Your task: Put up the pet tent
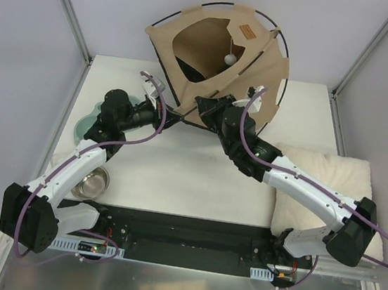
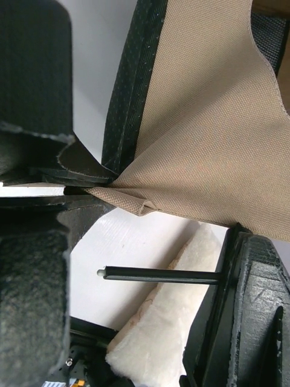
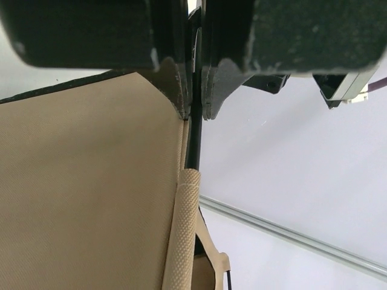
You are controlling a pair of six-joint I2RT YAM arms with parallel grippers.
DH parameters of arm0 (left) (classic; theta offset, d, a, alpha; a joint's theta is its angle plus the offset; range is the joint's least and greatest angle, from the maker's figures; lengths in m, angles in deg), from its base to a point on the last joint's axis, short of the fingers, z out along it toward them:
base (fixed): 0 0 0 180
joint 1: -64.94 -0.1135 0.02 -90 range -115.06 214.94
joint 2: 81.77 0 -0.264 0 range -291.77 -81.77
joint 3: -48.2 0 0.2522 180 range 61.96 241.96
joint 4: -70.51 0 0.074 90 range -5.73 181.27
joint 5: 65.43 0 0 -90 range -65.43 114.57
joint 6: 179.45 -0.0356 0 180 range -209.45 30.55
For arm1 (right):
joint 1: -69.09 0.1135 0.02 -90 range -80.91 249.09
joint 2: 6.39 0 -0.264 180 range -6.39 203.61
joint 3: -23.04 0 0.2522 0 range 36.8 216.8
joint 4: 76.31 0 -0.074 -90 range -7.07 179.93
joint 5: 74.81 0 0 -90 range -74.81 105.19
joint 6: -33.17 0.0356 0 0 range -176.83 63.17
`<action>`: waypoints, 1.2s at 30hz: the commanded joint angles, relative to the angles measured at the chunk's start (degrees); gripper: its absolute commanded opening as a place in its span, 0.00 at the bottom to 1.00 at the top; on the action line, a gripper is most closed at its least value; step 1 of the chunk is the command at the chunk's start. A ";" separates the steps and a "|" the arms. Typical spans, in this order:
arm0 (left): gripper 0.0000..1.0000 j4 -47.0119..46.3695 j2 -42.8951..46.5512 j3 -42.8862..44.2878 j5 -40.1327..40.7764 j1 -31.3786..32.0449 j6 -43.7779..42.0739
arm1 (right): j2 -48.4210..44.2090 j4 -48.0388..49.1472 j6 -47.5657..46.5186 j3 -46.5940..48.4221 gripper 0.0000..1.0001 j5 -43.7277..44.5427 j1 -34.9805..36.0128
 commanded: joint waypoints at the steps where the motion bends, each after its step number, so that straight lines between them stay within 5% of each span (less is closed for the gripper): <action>1: 0.00 6.82 2.98 -2.65 0.67 -0.39 -3.51 | -0.33 8.58 1.11 4.99 0.00 17.45 -2.56; 23: 0.00 7.53 9.58 -7.93 6.30 -0.30 -10.54 | 6.70 -4.60 10.78 15.19 0.00 31.60 -1.59; 36: 0.00 7.80 9.58 -7.58 6.92 -0.39 -10.54 | 6.88 -2.67 7.09 13.35 0.00 31.69 -1.59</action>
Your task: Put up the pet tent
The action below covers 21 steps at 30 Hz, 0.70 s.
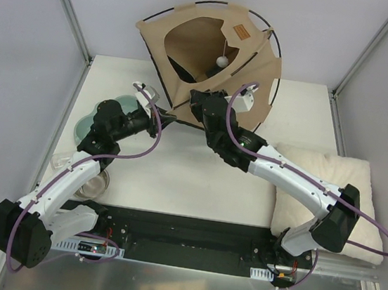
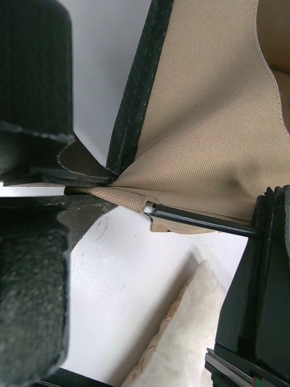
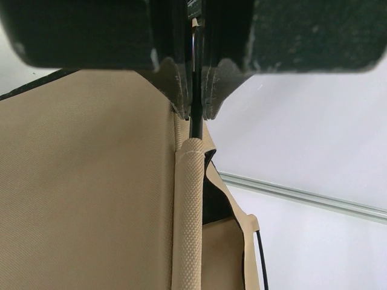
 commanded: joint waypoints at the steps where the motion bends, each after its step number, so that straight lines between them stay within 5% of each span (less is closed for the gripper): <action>1: 0.00 7.55 1.69 -1.39 -0.80 -0.35 -1.15 | -2.19 5.15 -2.11 1.57 0.00 19.52 -4.54; 21: 0.00 10.27 -0.16 4.14 -3.69 -0.43 1.05 | 0.00 7.34 -7.55 0.60 0.00 17.42 -4.89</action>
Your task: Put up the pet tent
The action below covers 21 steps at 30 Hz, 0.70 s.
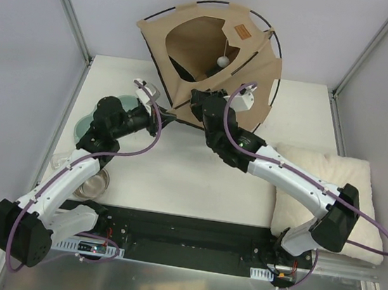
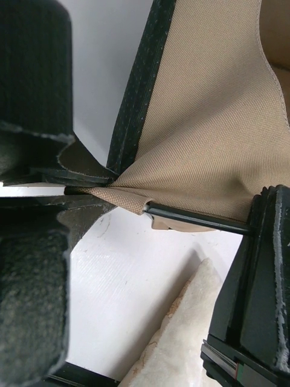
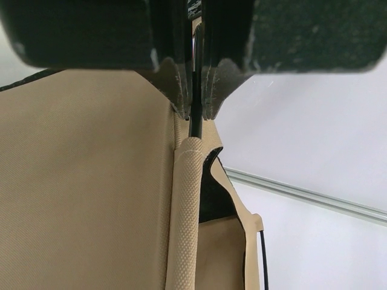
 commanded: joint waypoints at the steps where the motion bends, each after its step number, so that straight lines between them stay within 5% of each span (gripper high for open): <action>1: 0.00 8.20 -0.24 2.53 -3.94 -0.35 0.72 | 0.18 6.14 -4.34 1.60 0.00 15.97 -4.89; 21: 0.00 20.50 -6.75 14.21 -3.59 -0.34 3.28 | -0.78 13.79 -10.67 -3.40 0.00 4.63 -1.47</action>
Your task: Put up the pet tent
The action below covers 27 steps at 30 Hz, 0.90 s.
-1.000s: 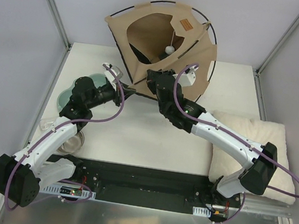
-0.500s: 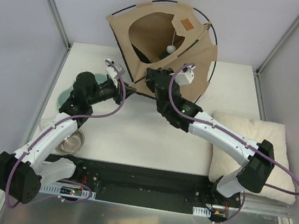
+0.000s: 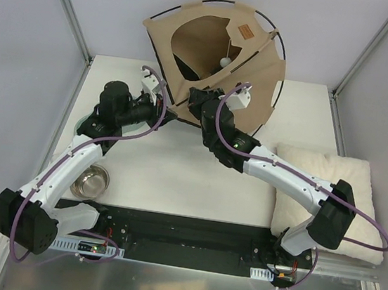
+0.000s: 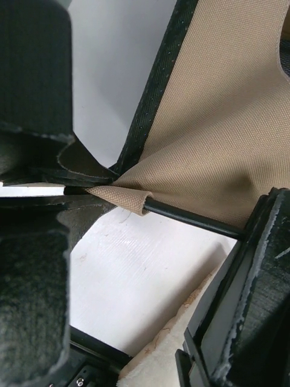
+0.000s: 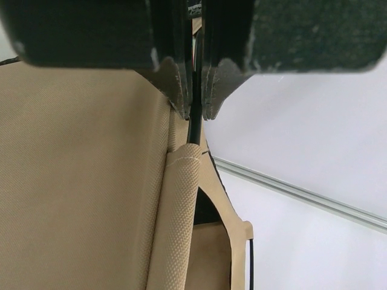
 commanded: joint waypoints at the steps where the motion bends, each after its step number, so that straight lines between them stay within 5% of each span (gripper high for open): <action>1: 0.00 6.23 -1.39 3.60 -2.67 -0.19 1.61 | -2.62 5.29 -3.90 -1.26 0.00 3.69 -1.12; 8: 0.00 7.12 -2.89 4.48 -5.66 -0.02 1.61 | -1.39 6.00 -6.27 -1.53 0.00 1.48 -0.76; 13: 0.31 7.73 -1.06 4.83 -7.95 -0.10 0.12 | 0.20 5.03 -10.40 -2.67 0.00 2.54 -0.32; 17: 0.45 8.26 3.33 4.13 -7.33 -0.19 -0.93 | 0.64 7.05 -15.93 -5.47 0.00 -0.96 -0.32; 23: 0.55 10.11 8.26 3.69 2.40 -0.19 -1.46 | 0.28 7.94 -28.23 -11.28 0.00 -15.27 -0.23; 27: 0.61 10.20 9.23 3.77 12.77 -0.19 -0.67 | -0.06 2.32 -31.85 -14.97 0.10 -24.35 -0.15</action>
